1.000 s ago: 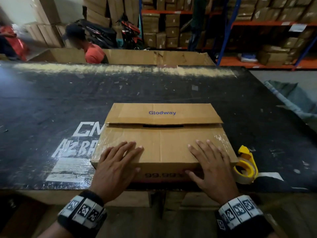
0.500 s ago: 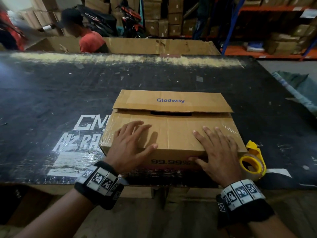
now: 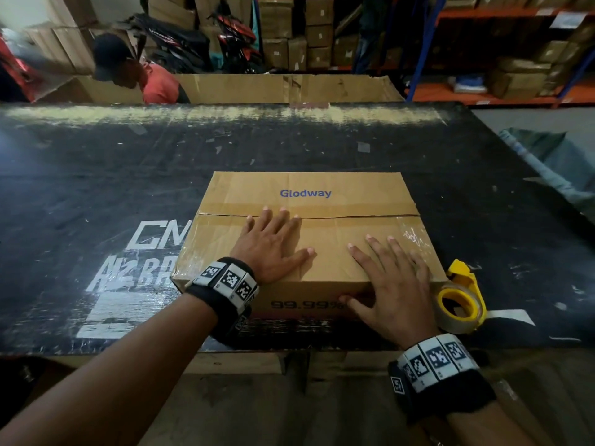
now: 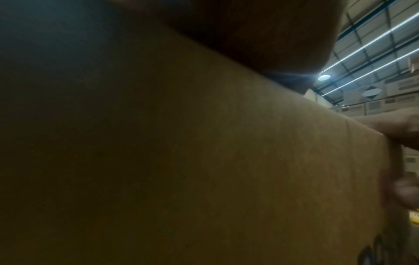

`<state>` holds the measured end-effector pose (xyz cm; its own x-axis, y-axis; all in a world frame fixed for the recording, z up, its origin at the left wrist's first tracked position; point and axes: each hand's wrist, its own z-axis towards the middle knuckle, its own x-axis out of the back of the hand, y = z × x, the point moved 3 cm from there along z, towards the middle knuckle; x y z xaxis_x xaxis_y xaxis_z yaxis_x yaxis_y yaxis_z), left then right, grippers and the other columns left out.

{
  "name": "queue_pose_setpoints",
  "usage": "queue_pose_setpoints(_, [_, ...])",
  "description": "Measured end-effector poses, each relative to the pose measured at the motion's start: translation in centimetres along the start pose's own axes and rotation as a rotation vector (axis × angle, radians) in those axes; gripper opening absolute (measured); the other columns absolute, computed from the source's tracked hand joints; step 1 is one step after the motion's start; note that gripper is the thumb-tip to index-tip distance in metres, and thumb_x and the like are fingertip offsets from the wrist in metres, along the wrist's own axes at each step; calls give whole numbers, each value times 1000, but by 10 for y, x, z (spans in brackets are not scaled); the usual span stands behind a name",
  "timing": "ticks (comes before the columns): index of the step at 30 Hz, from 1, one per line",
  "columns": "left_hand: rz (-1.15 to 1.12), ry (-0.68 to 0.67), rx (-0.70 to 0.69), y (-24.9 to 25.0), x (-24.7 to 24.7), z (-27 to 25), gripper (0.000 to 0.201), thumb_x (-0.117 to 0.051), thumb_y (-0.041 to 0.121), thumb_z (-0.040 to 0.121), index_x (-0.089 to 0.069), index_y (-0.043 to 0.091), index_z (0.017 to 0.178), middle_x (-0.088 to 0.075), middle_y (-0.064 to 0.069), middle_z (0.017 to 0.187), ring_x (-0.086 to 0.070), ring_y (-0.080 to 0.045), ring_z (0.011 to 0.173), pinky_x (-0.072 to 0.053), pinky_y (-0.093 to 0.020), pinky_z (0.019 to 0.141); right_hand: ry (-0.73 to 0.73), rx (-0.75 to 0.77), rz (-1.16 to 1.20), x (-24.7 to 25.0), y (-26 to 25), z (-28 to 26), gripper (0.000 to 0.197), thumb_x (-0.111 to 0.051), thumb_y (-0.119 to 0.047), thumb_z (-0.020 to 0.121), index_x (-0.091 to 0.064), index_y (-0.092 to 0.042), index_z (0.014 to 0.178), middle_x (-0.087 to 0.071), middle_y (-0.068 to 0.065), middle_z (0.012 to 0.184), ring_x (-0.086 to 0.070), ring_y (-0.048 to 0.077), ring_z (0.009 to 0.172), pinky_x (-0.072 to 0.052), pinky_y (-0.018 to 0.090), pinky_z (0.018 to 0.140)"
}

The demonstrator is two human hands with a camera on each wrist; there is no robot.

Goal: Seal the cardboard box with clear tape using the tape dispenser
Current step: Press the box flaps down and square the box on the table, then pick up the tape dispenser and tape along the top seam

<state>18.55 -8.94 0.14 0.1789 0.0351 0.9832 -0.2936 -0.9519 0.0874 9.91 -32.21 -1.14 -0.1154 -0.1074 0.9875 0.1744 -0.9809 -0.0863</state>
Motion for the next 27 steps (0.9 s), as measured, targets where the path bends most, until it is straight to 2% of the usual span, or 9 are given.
queue_pose_setpoints(3, [-11,-9,-4,-1,-1,0,89,-14,81,86,-3,34,161,1,0,172,7,-28,158,0,-55,126,90,-25,430,20,14,-6,87,-56,-67,82,-19,-40,156,-25,-10,163,-20,14,151,-18,44,120])
queue_pose_setpoints(5, [-11,-4,-11,-3,-4,0,92,-7,83,81,0,36,161,4,1,171,9,-27,158,1,-55,126,386,-176,705,31,53,-13,65,-60,-36,91,-35,-31,151,-41,-3,151,-39,14,139,-34,35,110])
queue_pose_setpoints(7, [-11,7,-12,-5,-8,0,92,-4,84,81,3,37,160,6,2,171,10,-25,158,1,-54,126,564,-416,666,22,107,-20,54,-57,-19,89,-45,-22,142,-51,6,135,-53,21,123,-42,33,97])
queue_pose_setpoints(9, [-12,19,-13,-6,-9,0,92,-1,85,80,5,39,159,8,3,170,11,-23,158,1,-53,127,393,-657,522,-6,159,-24,54,-59,-23,87,-44,-16,139,-51,14,133,-55,33,120,-44,39,91])
queue_pose_setpoints(12, [-10,10,-11,-5,-10,1,93,0,88,79,6,41,158,9,6,169,12,-21,157,1,-51,127,-109,-847,391,-59,210,-30,65,-64,-41,84,-47,-5,136,-45,23,140,-48,43,128,-41,46,101])
queue_pose_setpoints(16, [-11,16,-5,-4,-8,-1,95,3,90,75,4,43,158,8,8,169,10,-18,157,1,-48,127,-197,-762,367,-84,230,-21,53,-63,-47,79,-67,0,105,-63,27,117,-59,44,112,-46,41,88])
queue_pose_setpoints(20, [-3,18,2,0,-6,-3,95,2,88,76,3,42,159,9,9,169,11,-17,157,1,-46,128,-97,-800,660,-90,256,-11,55,-73,-44,77,-58,1,107,-69,23,105,-68,42,101,-51,39,81])
queue_pose_setpoints(24, [-4,18,13,0,-7,-4,91,0,86,79,4,42,159,9,11,169,13,-16,157,1,-45,128,259,-694,1083,-29,255,16,33,-71,-21,85,-53,-14,111,-67,11,96,-64,7,64,-53,29,58])
queue_pose_setpoints(27, [1,41,22,-2,-8,-3,87,-3,85,82,3,44,158,7,12,170,12,-14,157,1,-45,128,326,-376,1226,46,223,54,34,-65,-18,93,-47,-23,121,-63,-3,95,-61,1,66,-49,15,53])
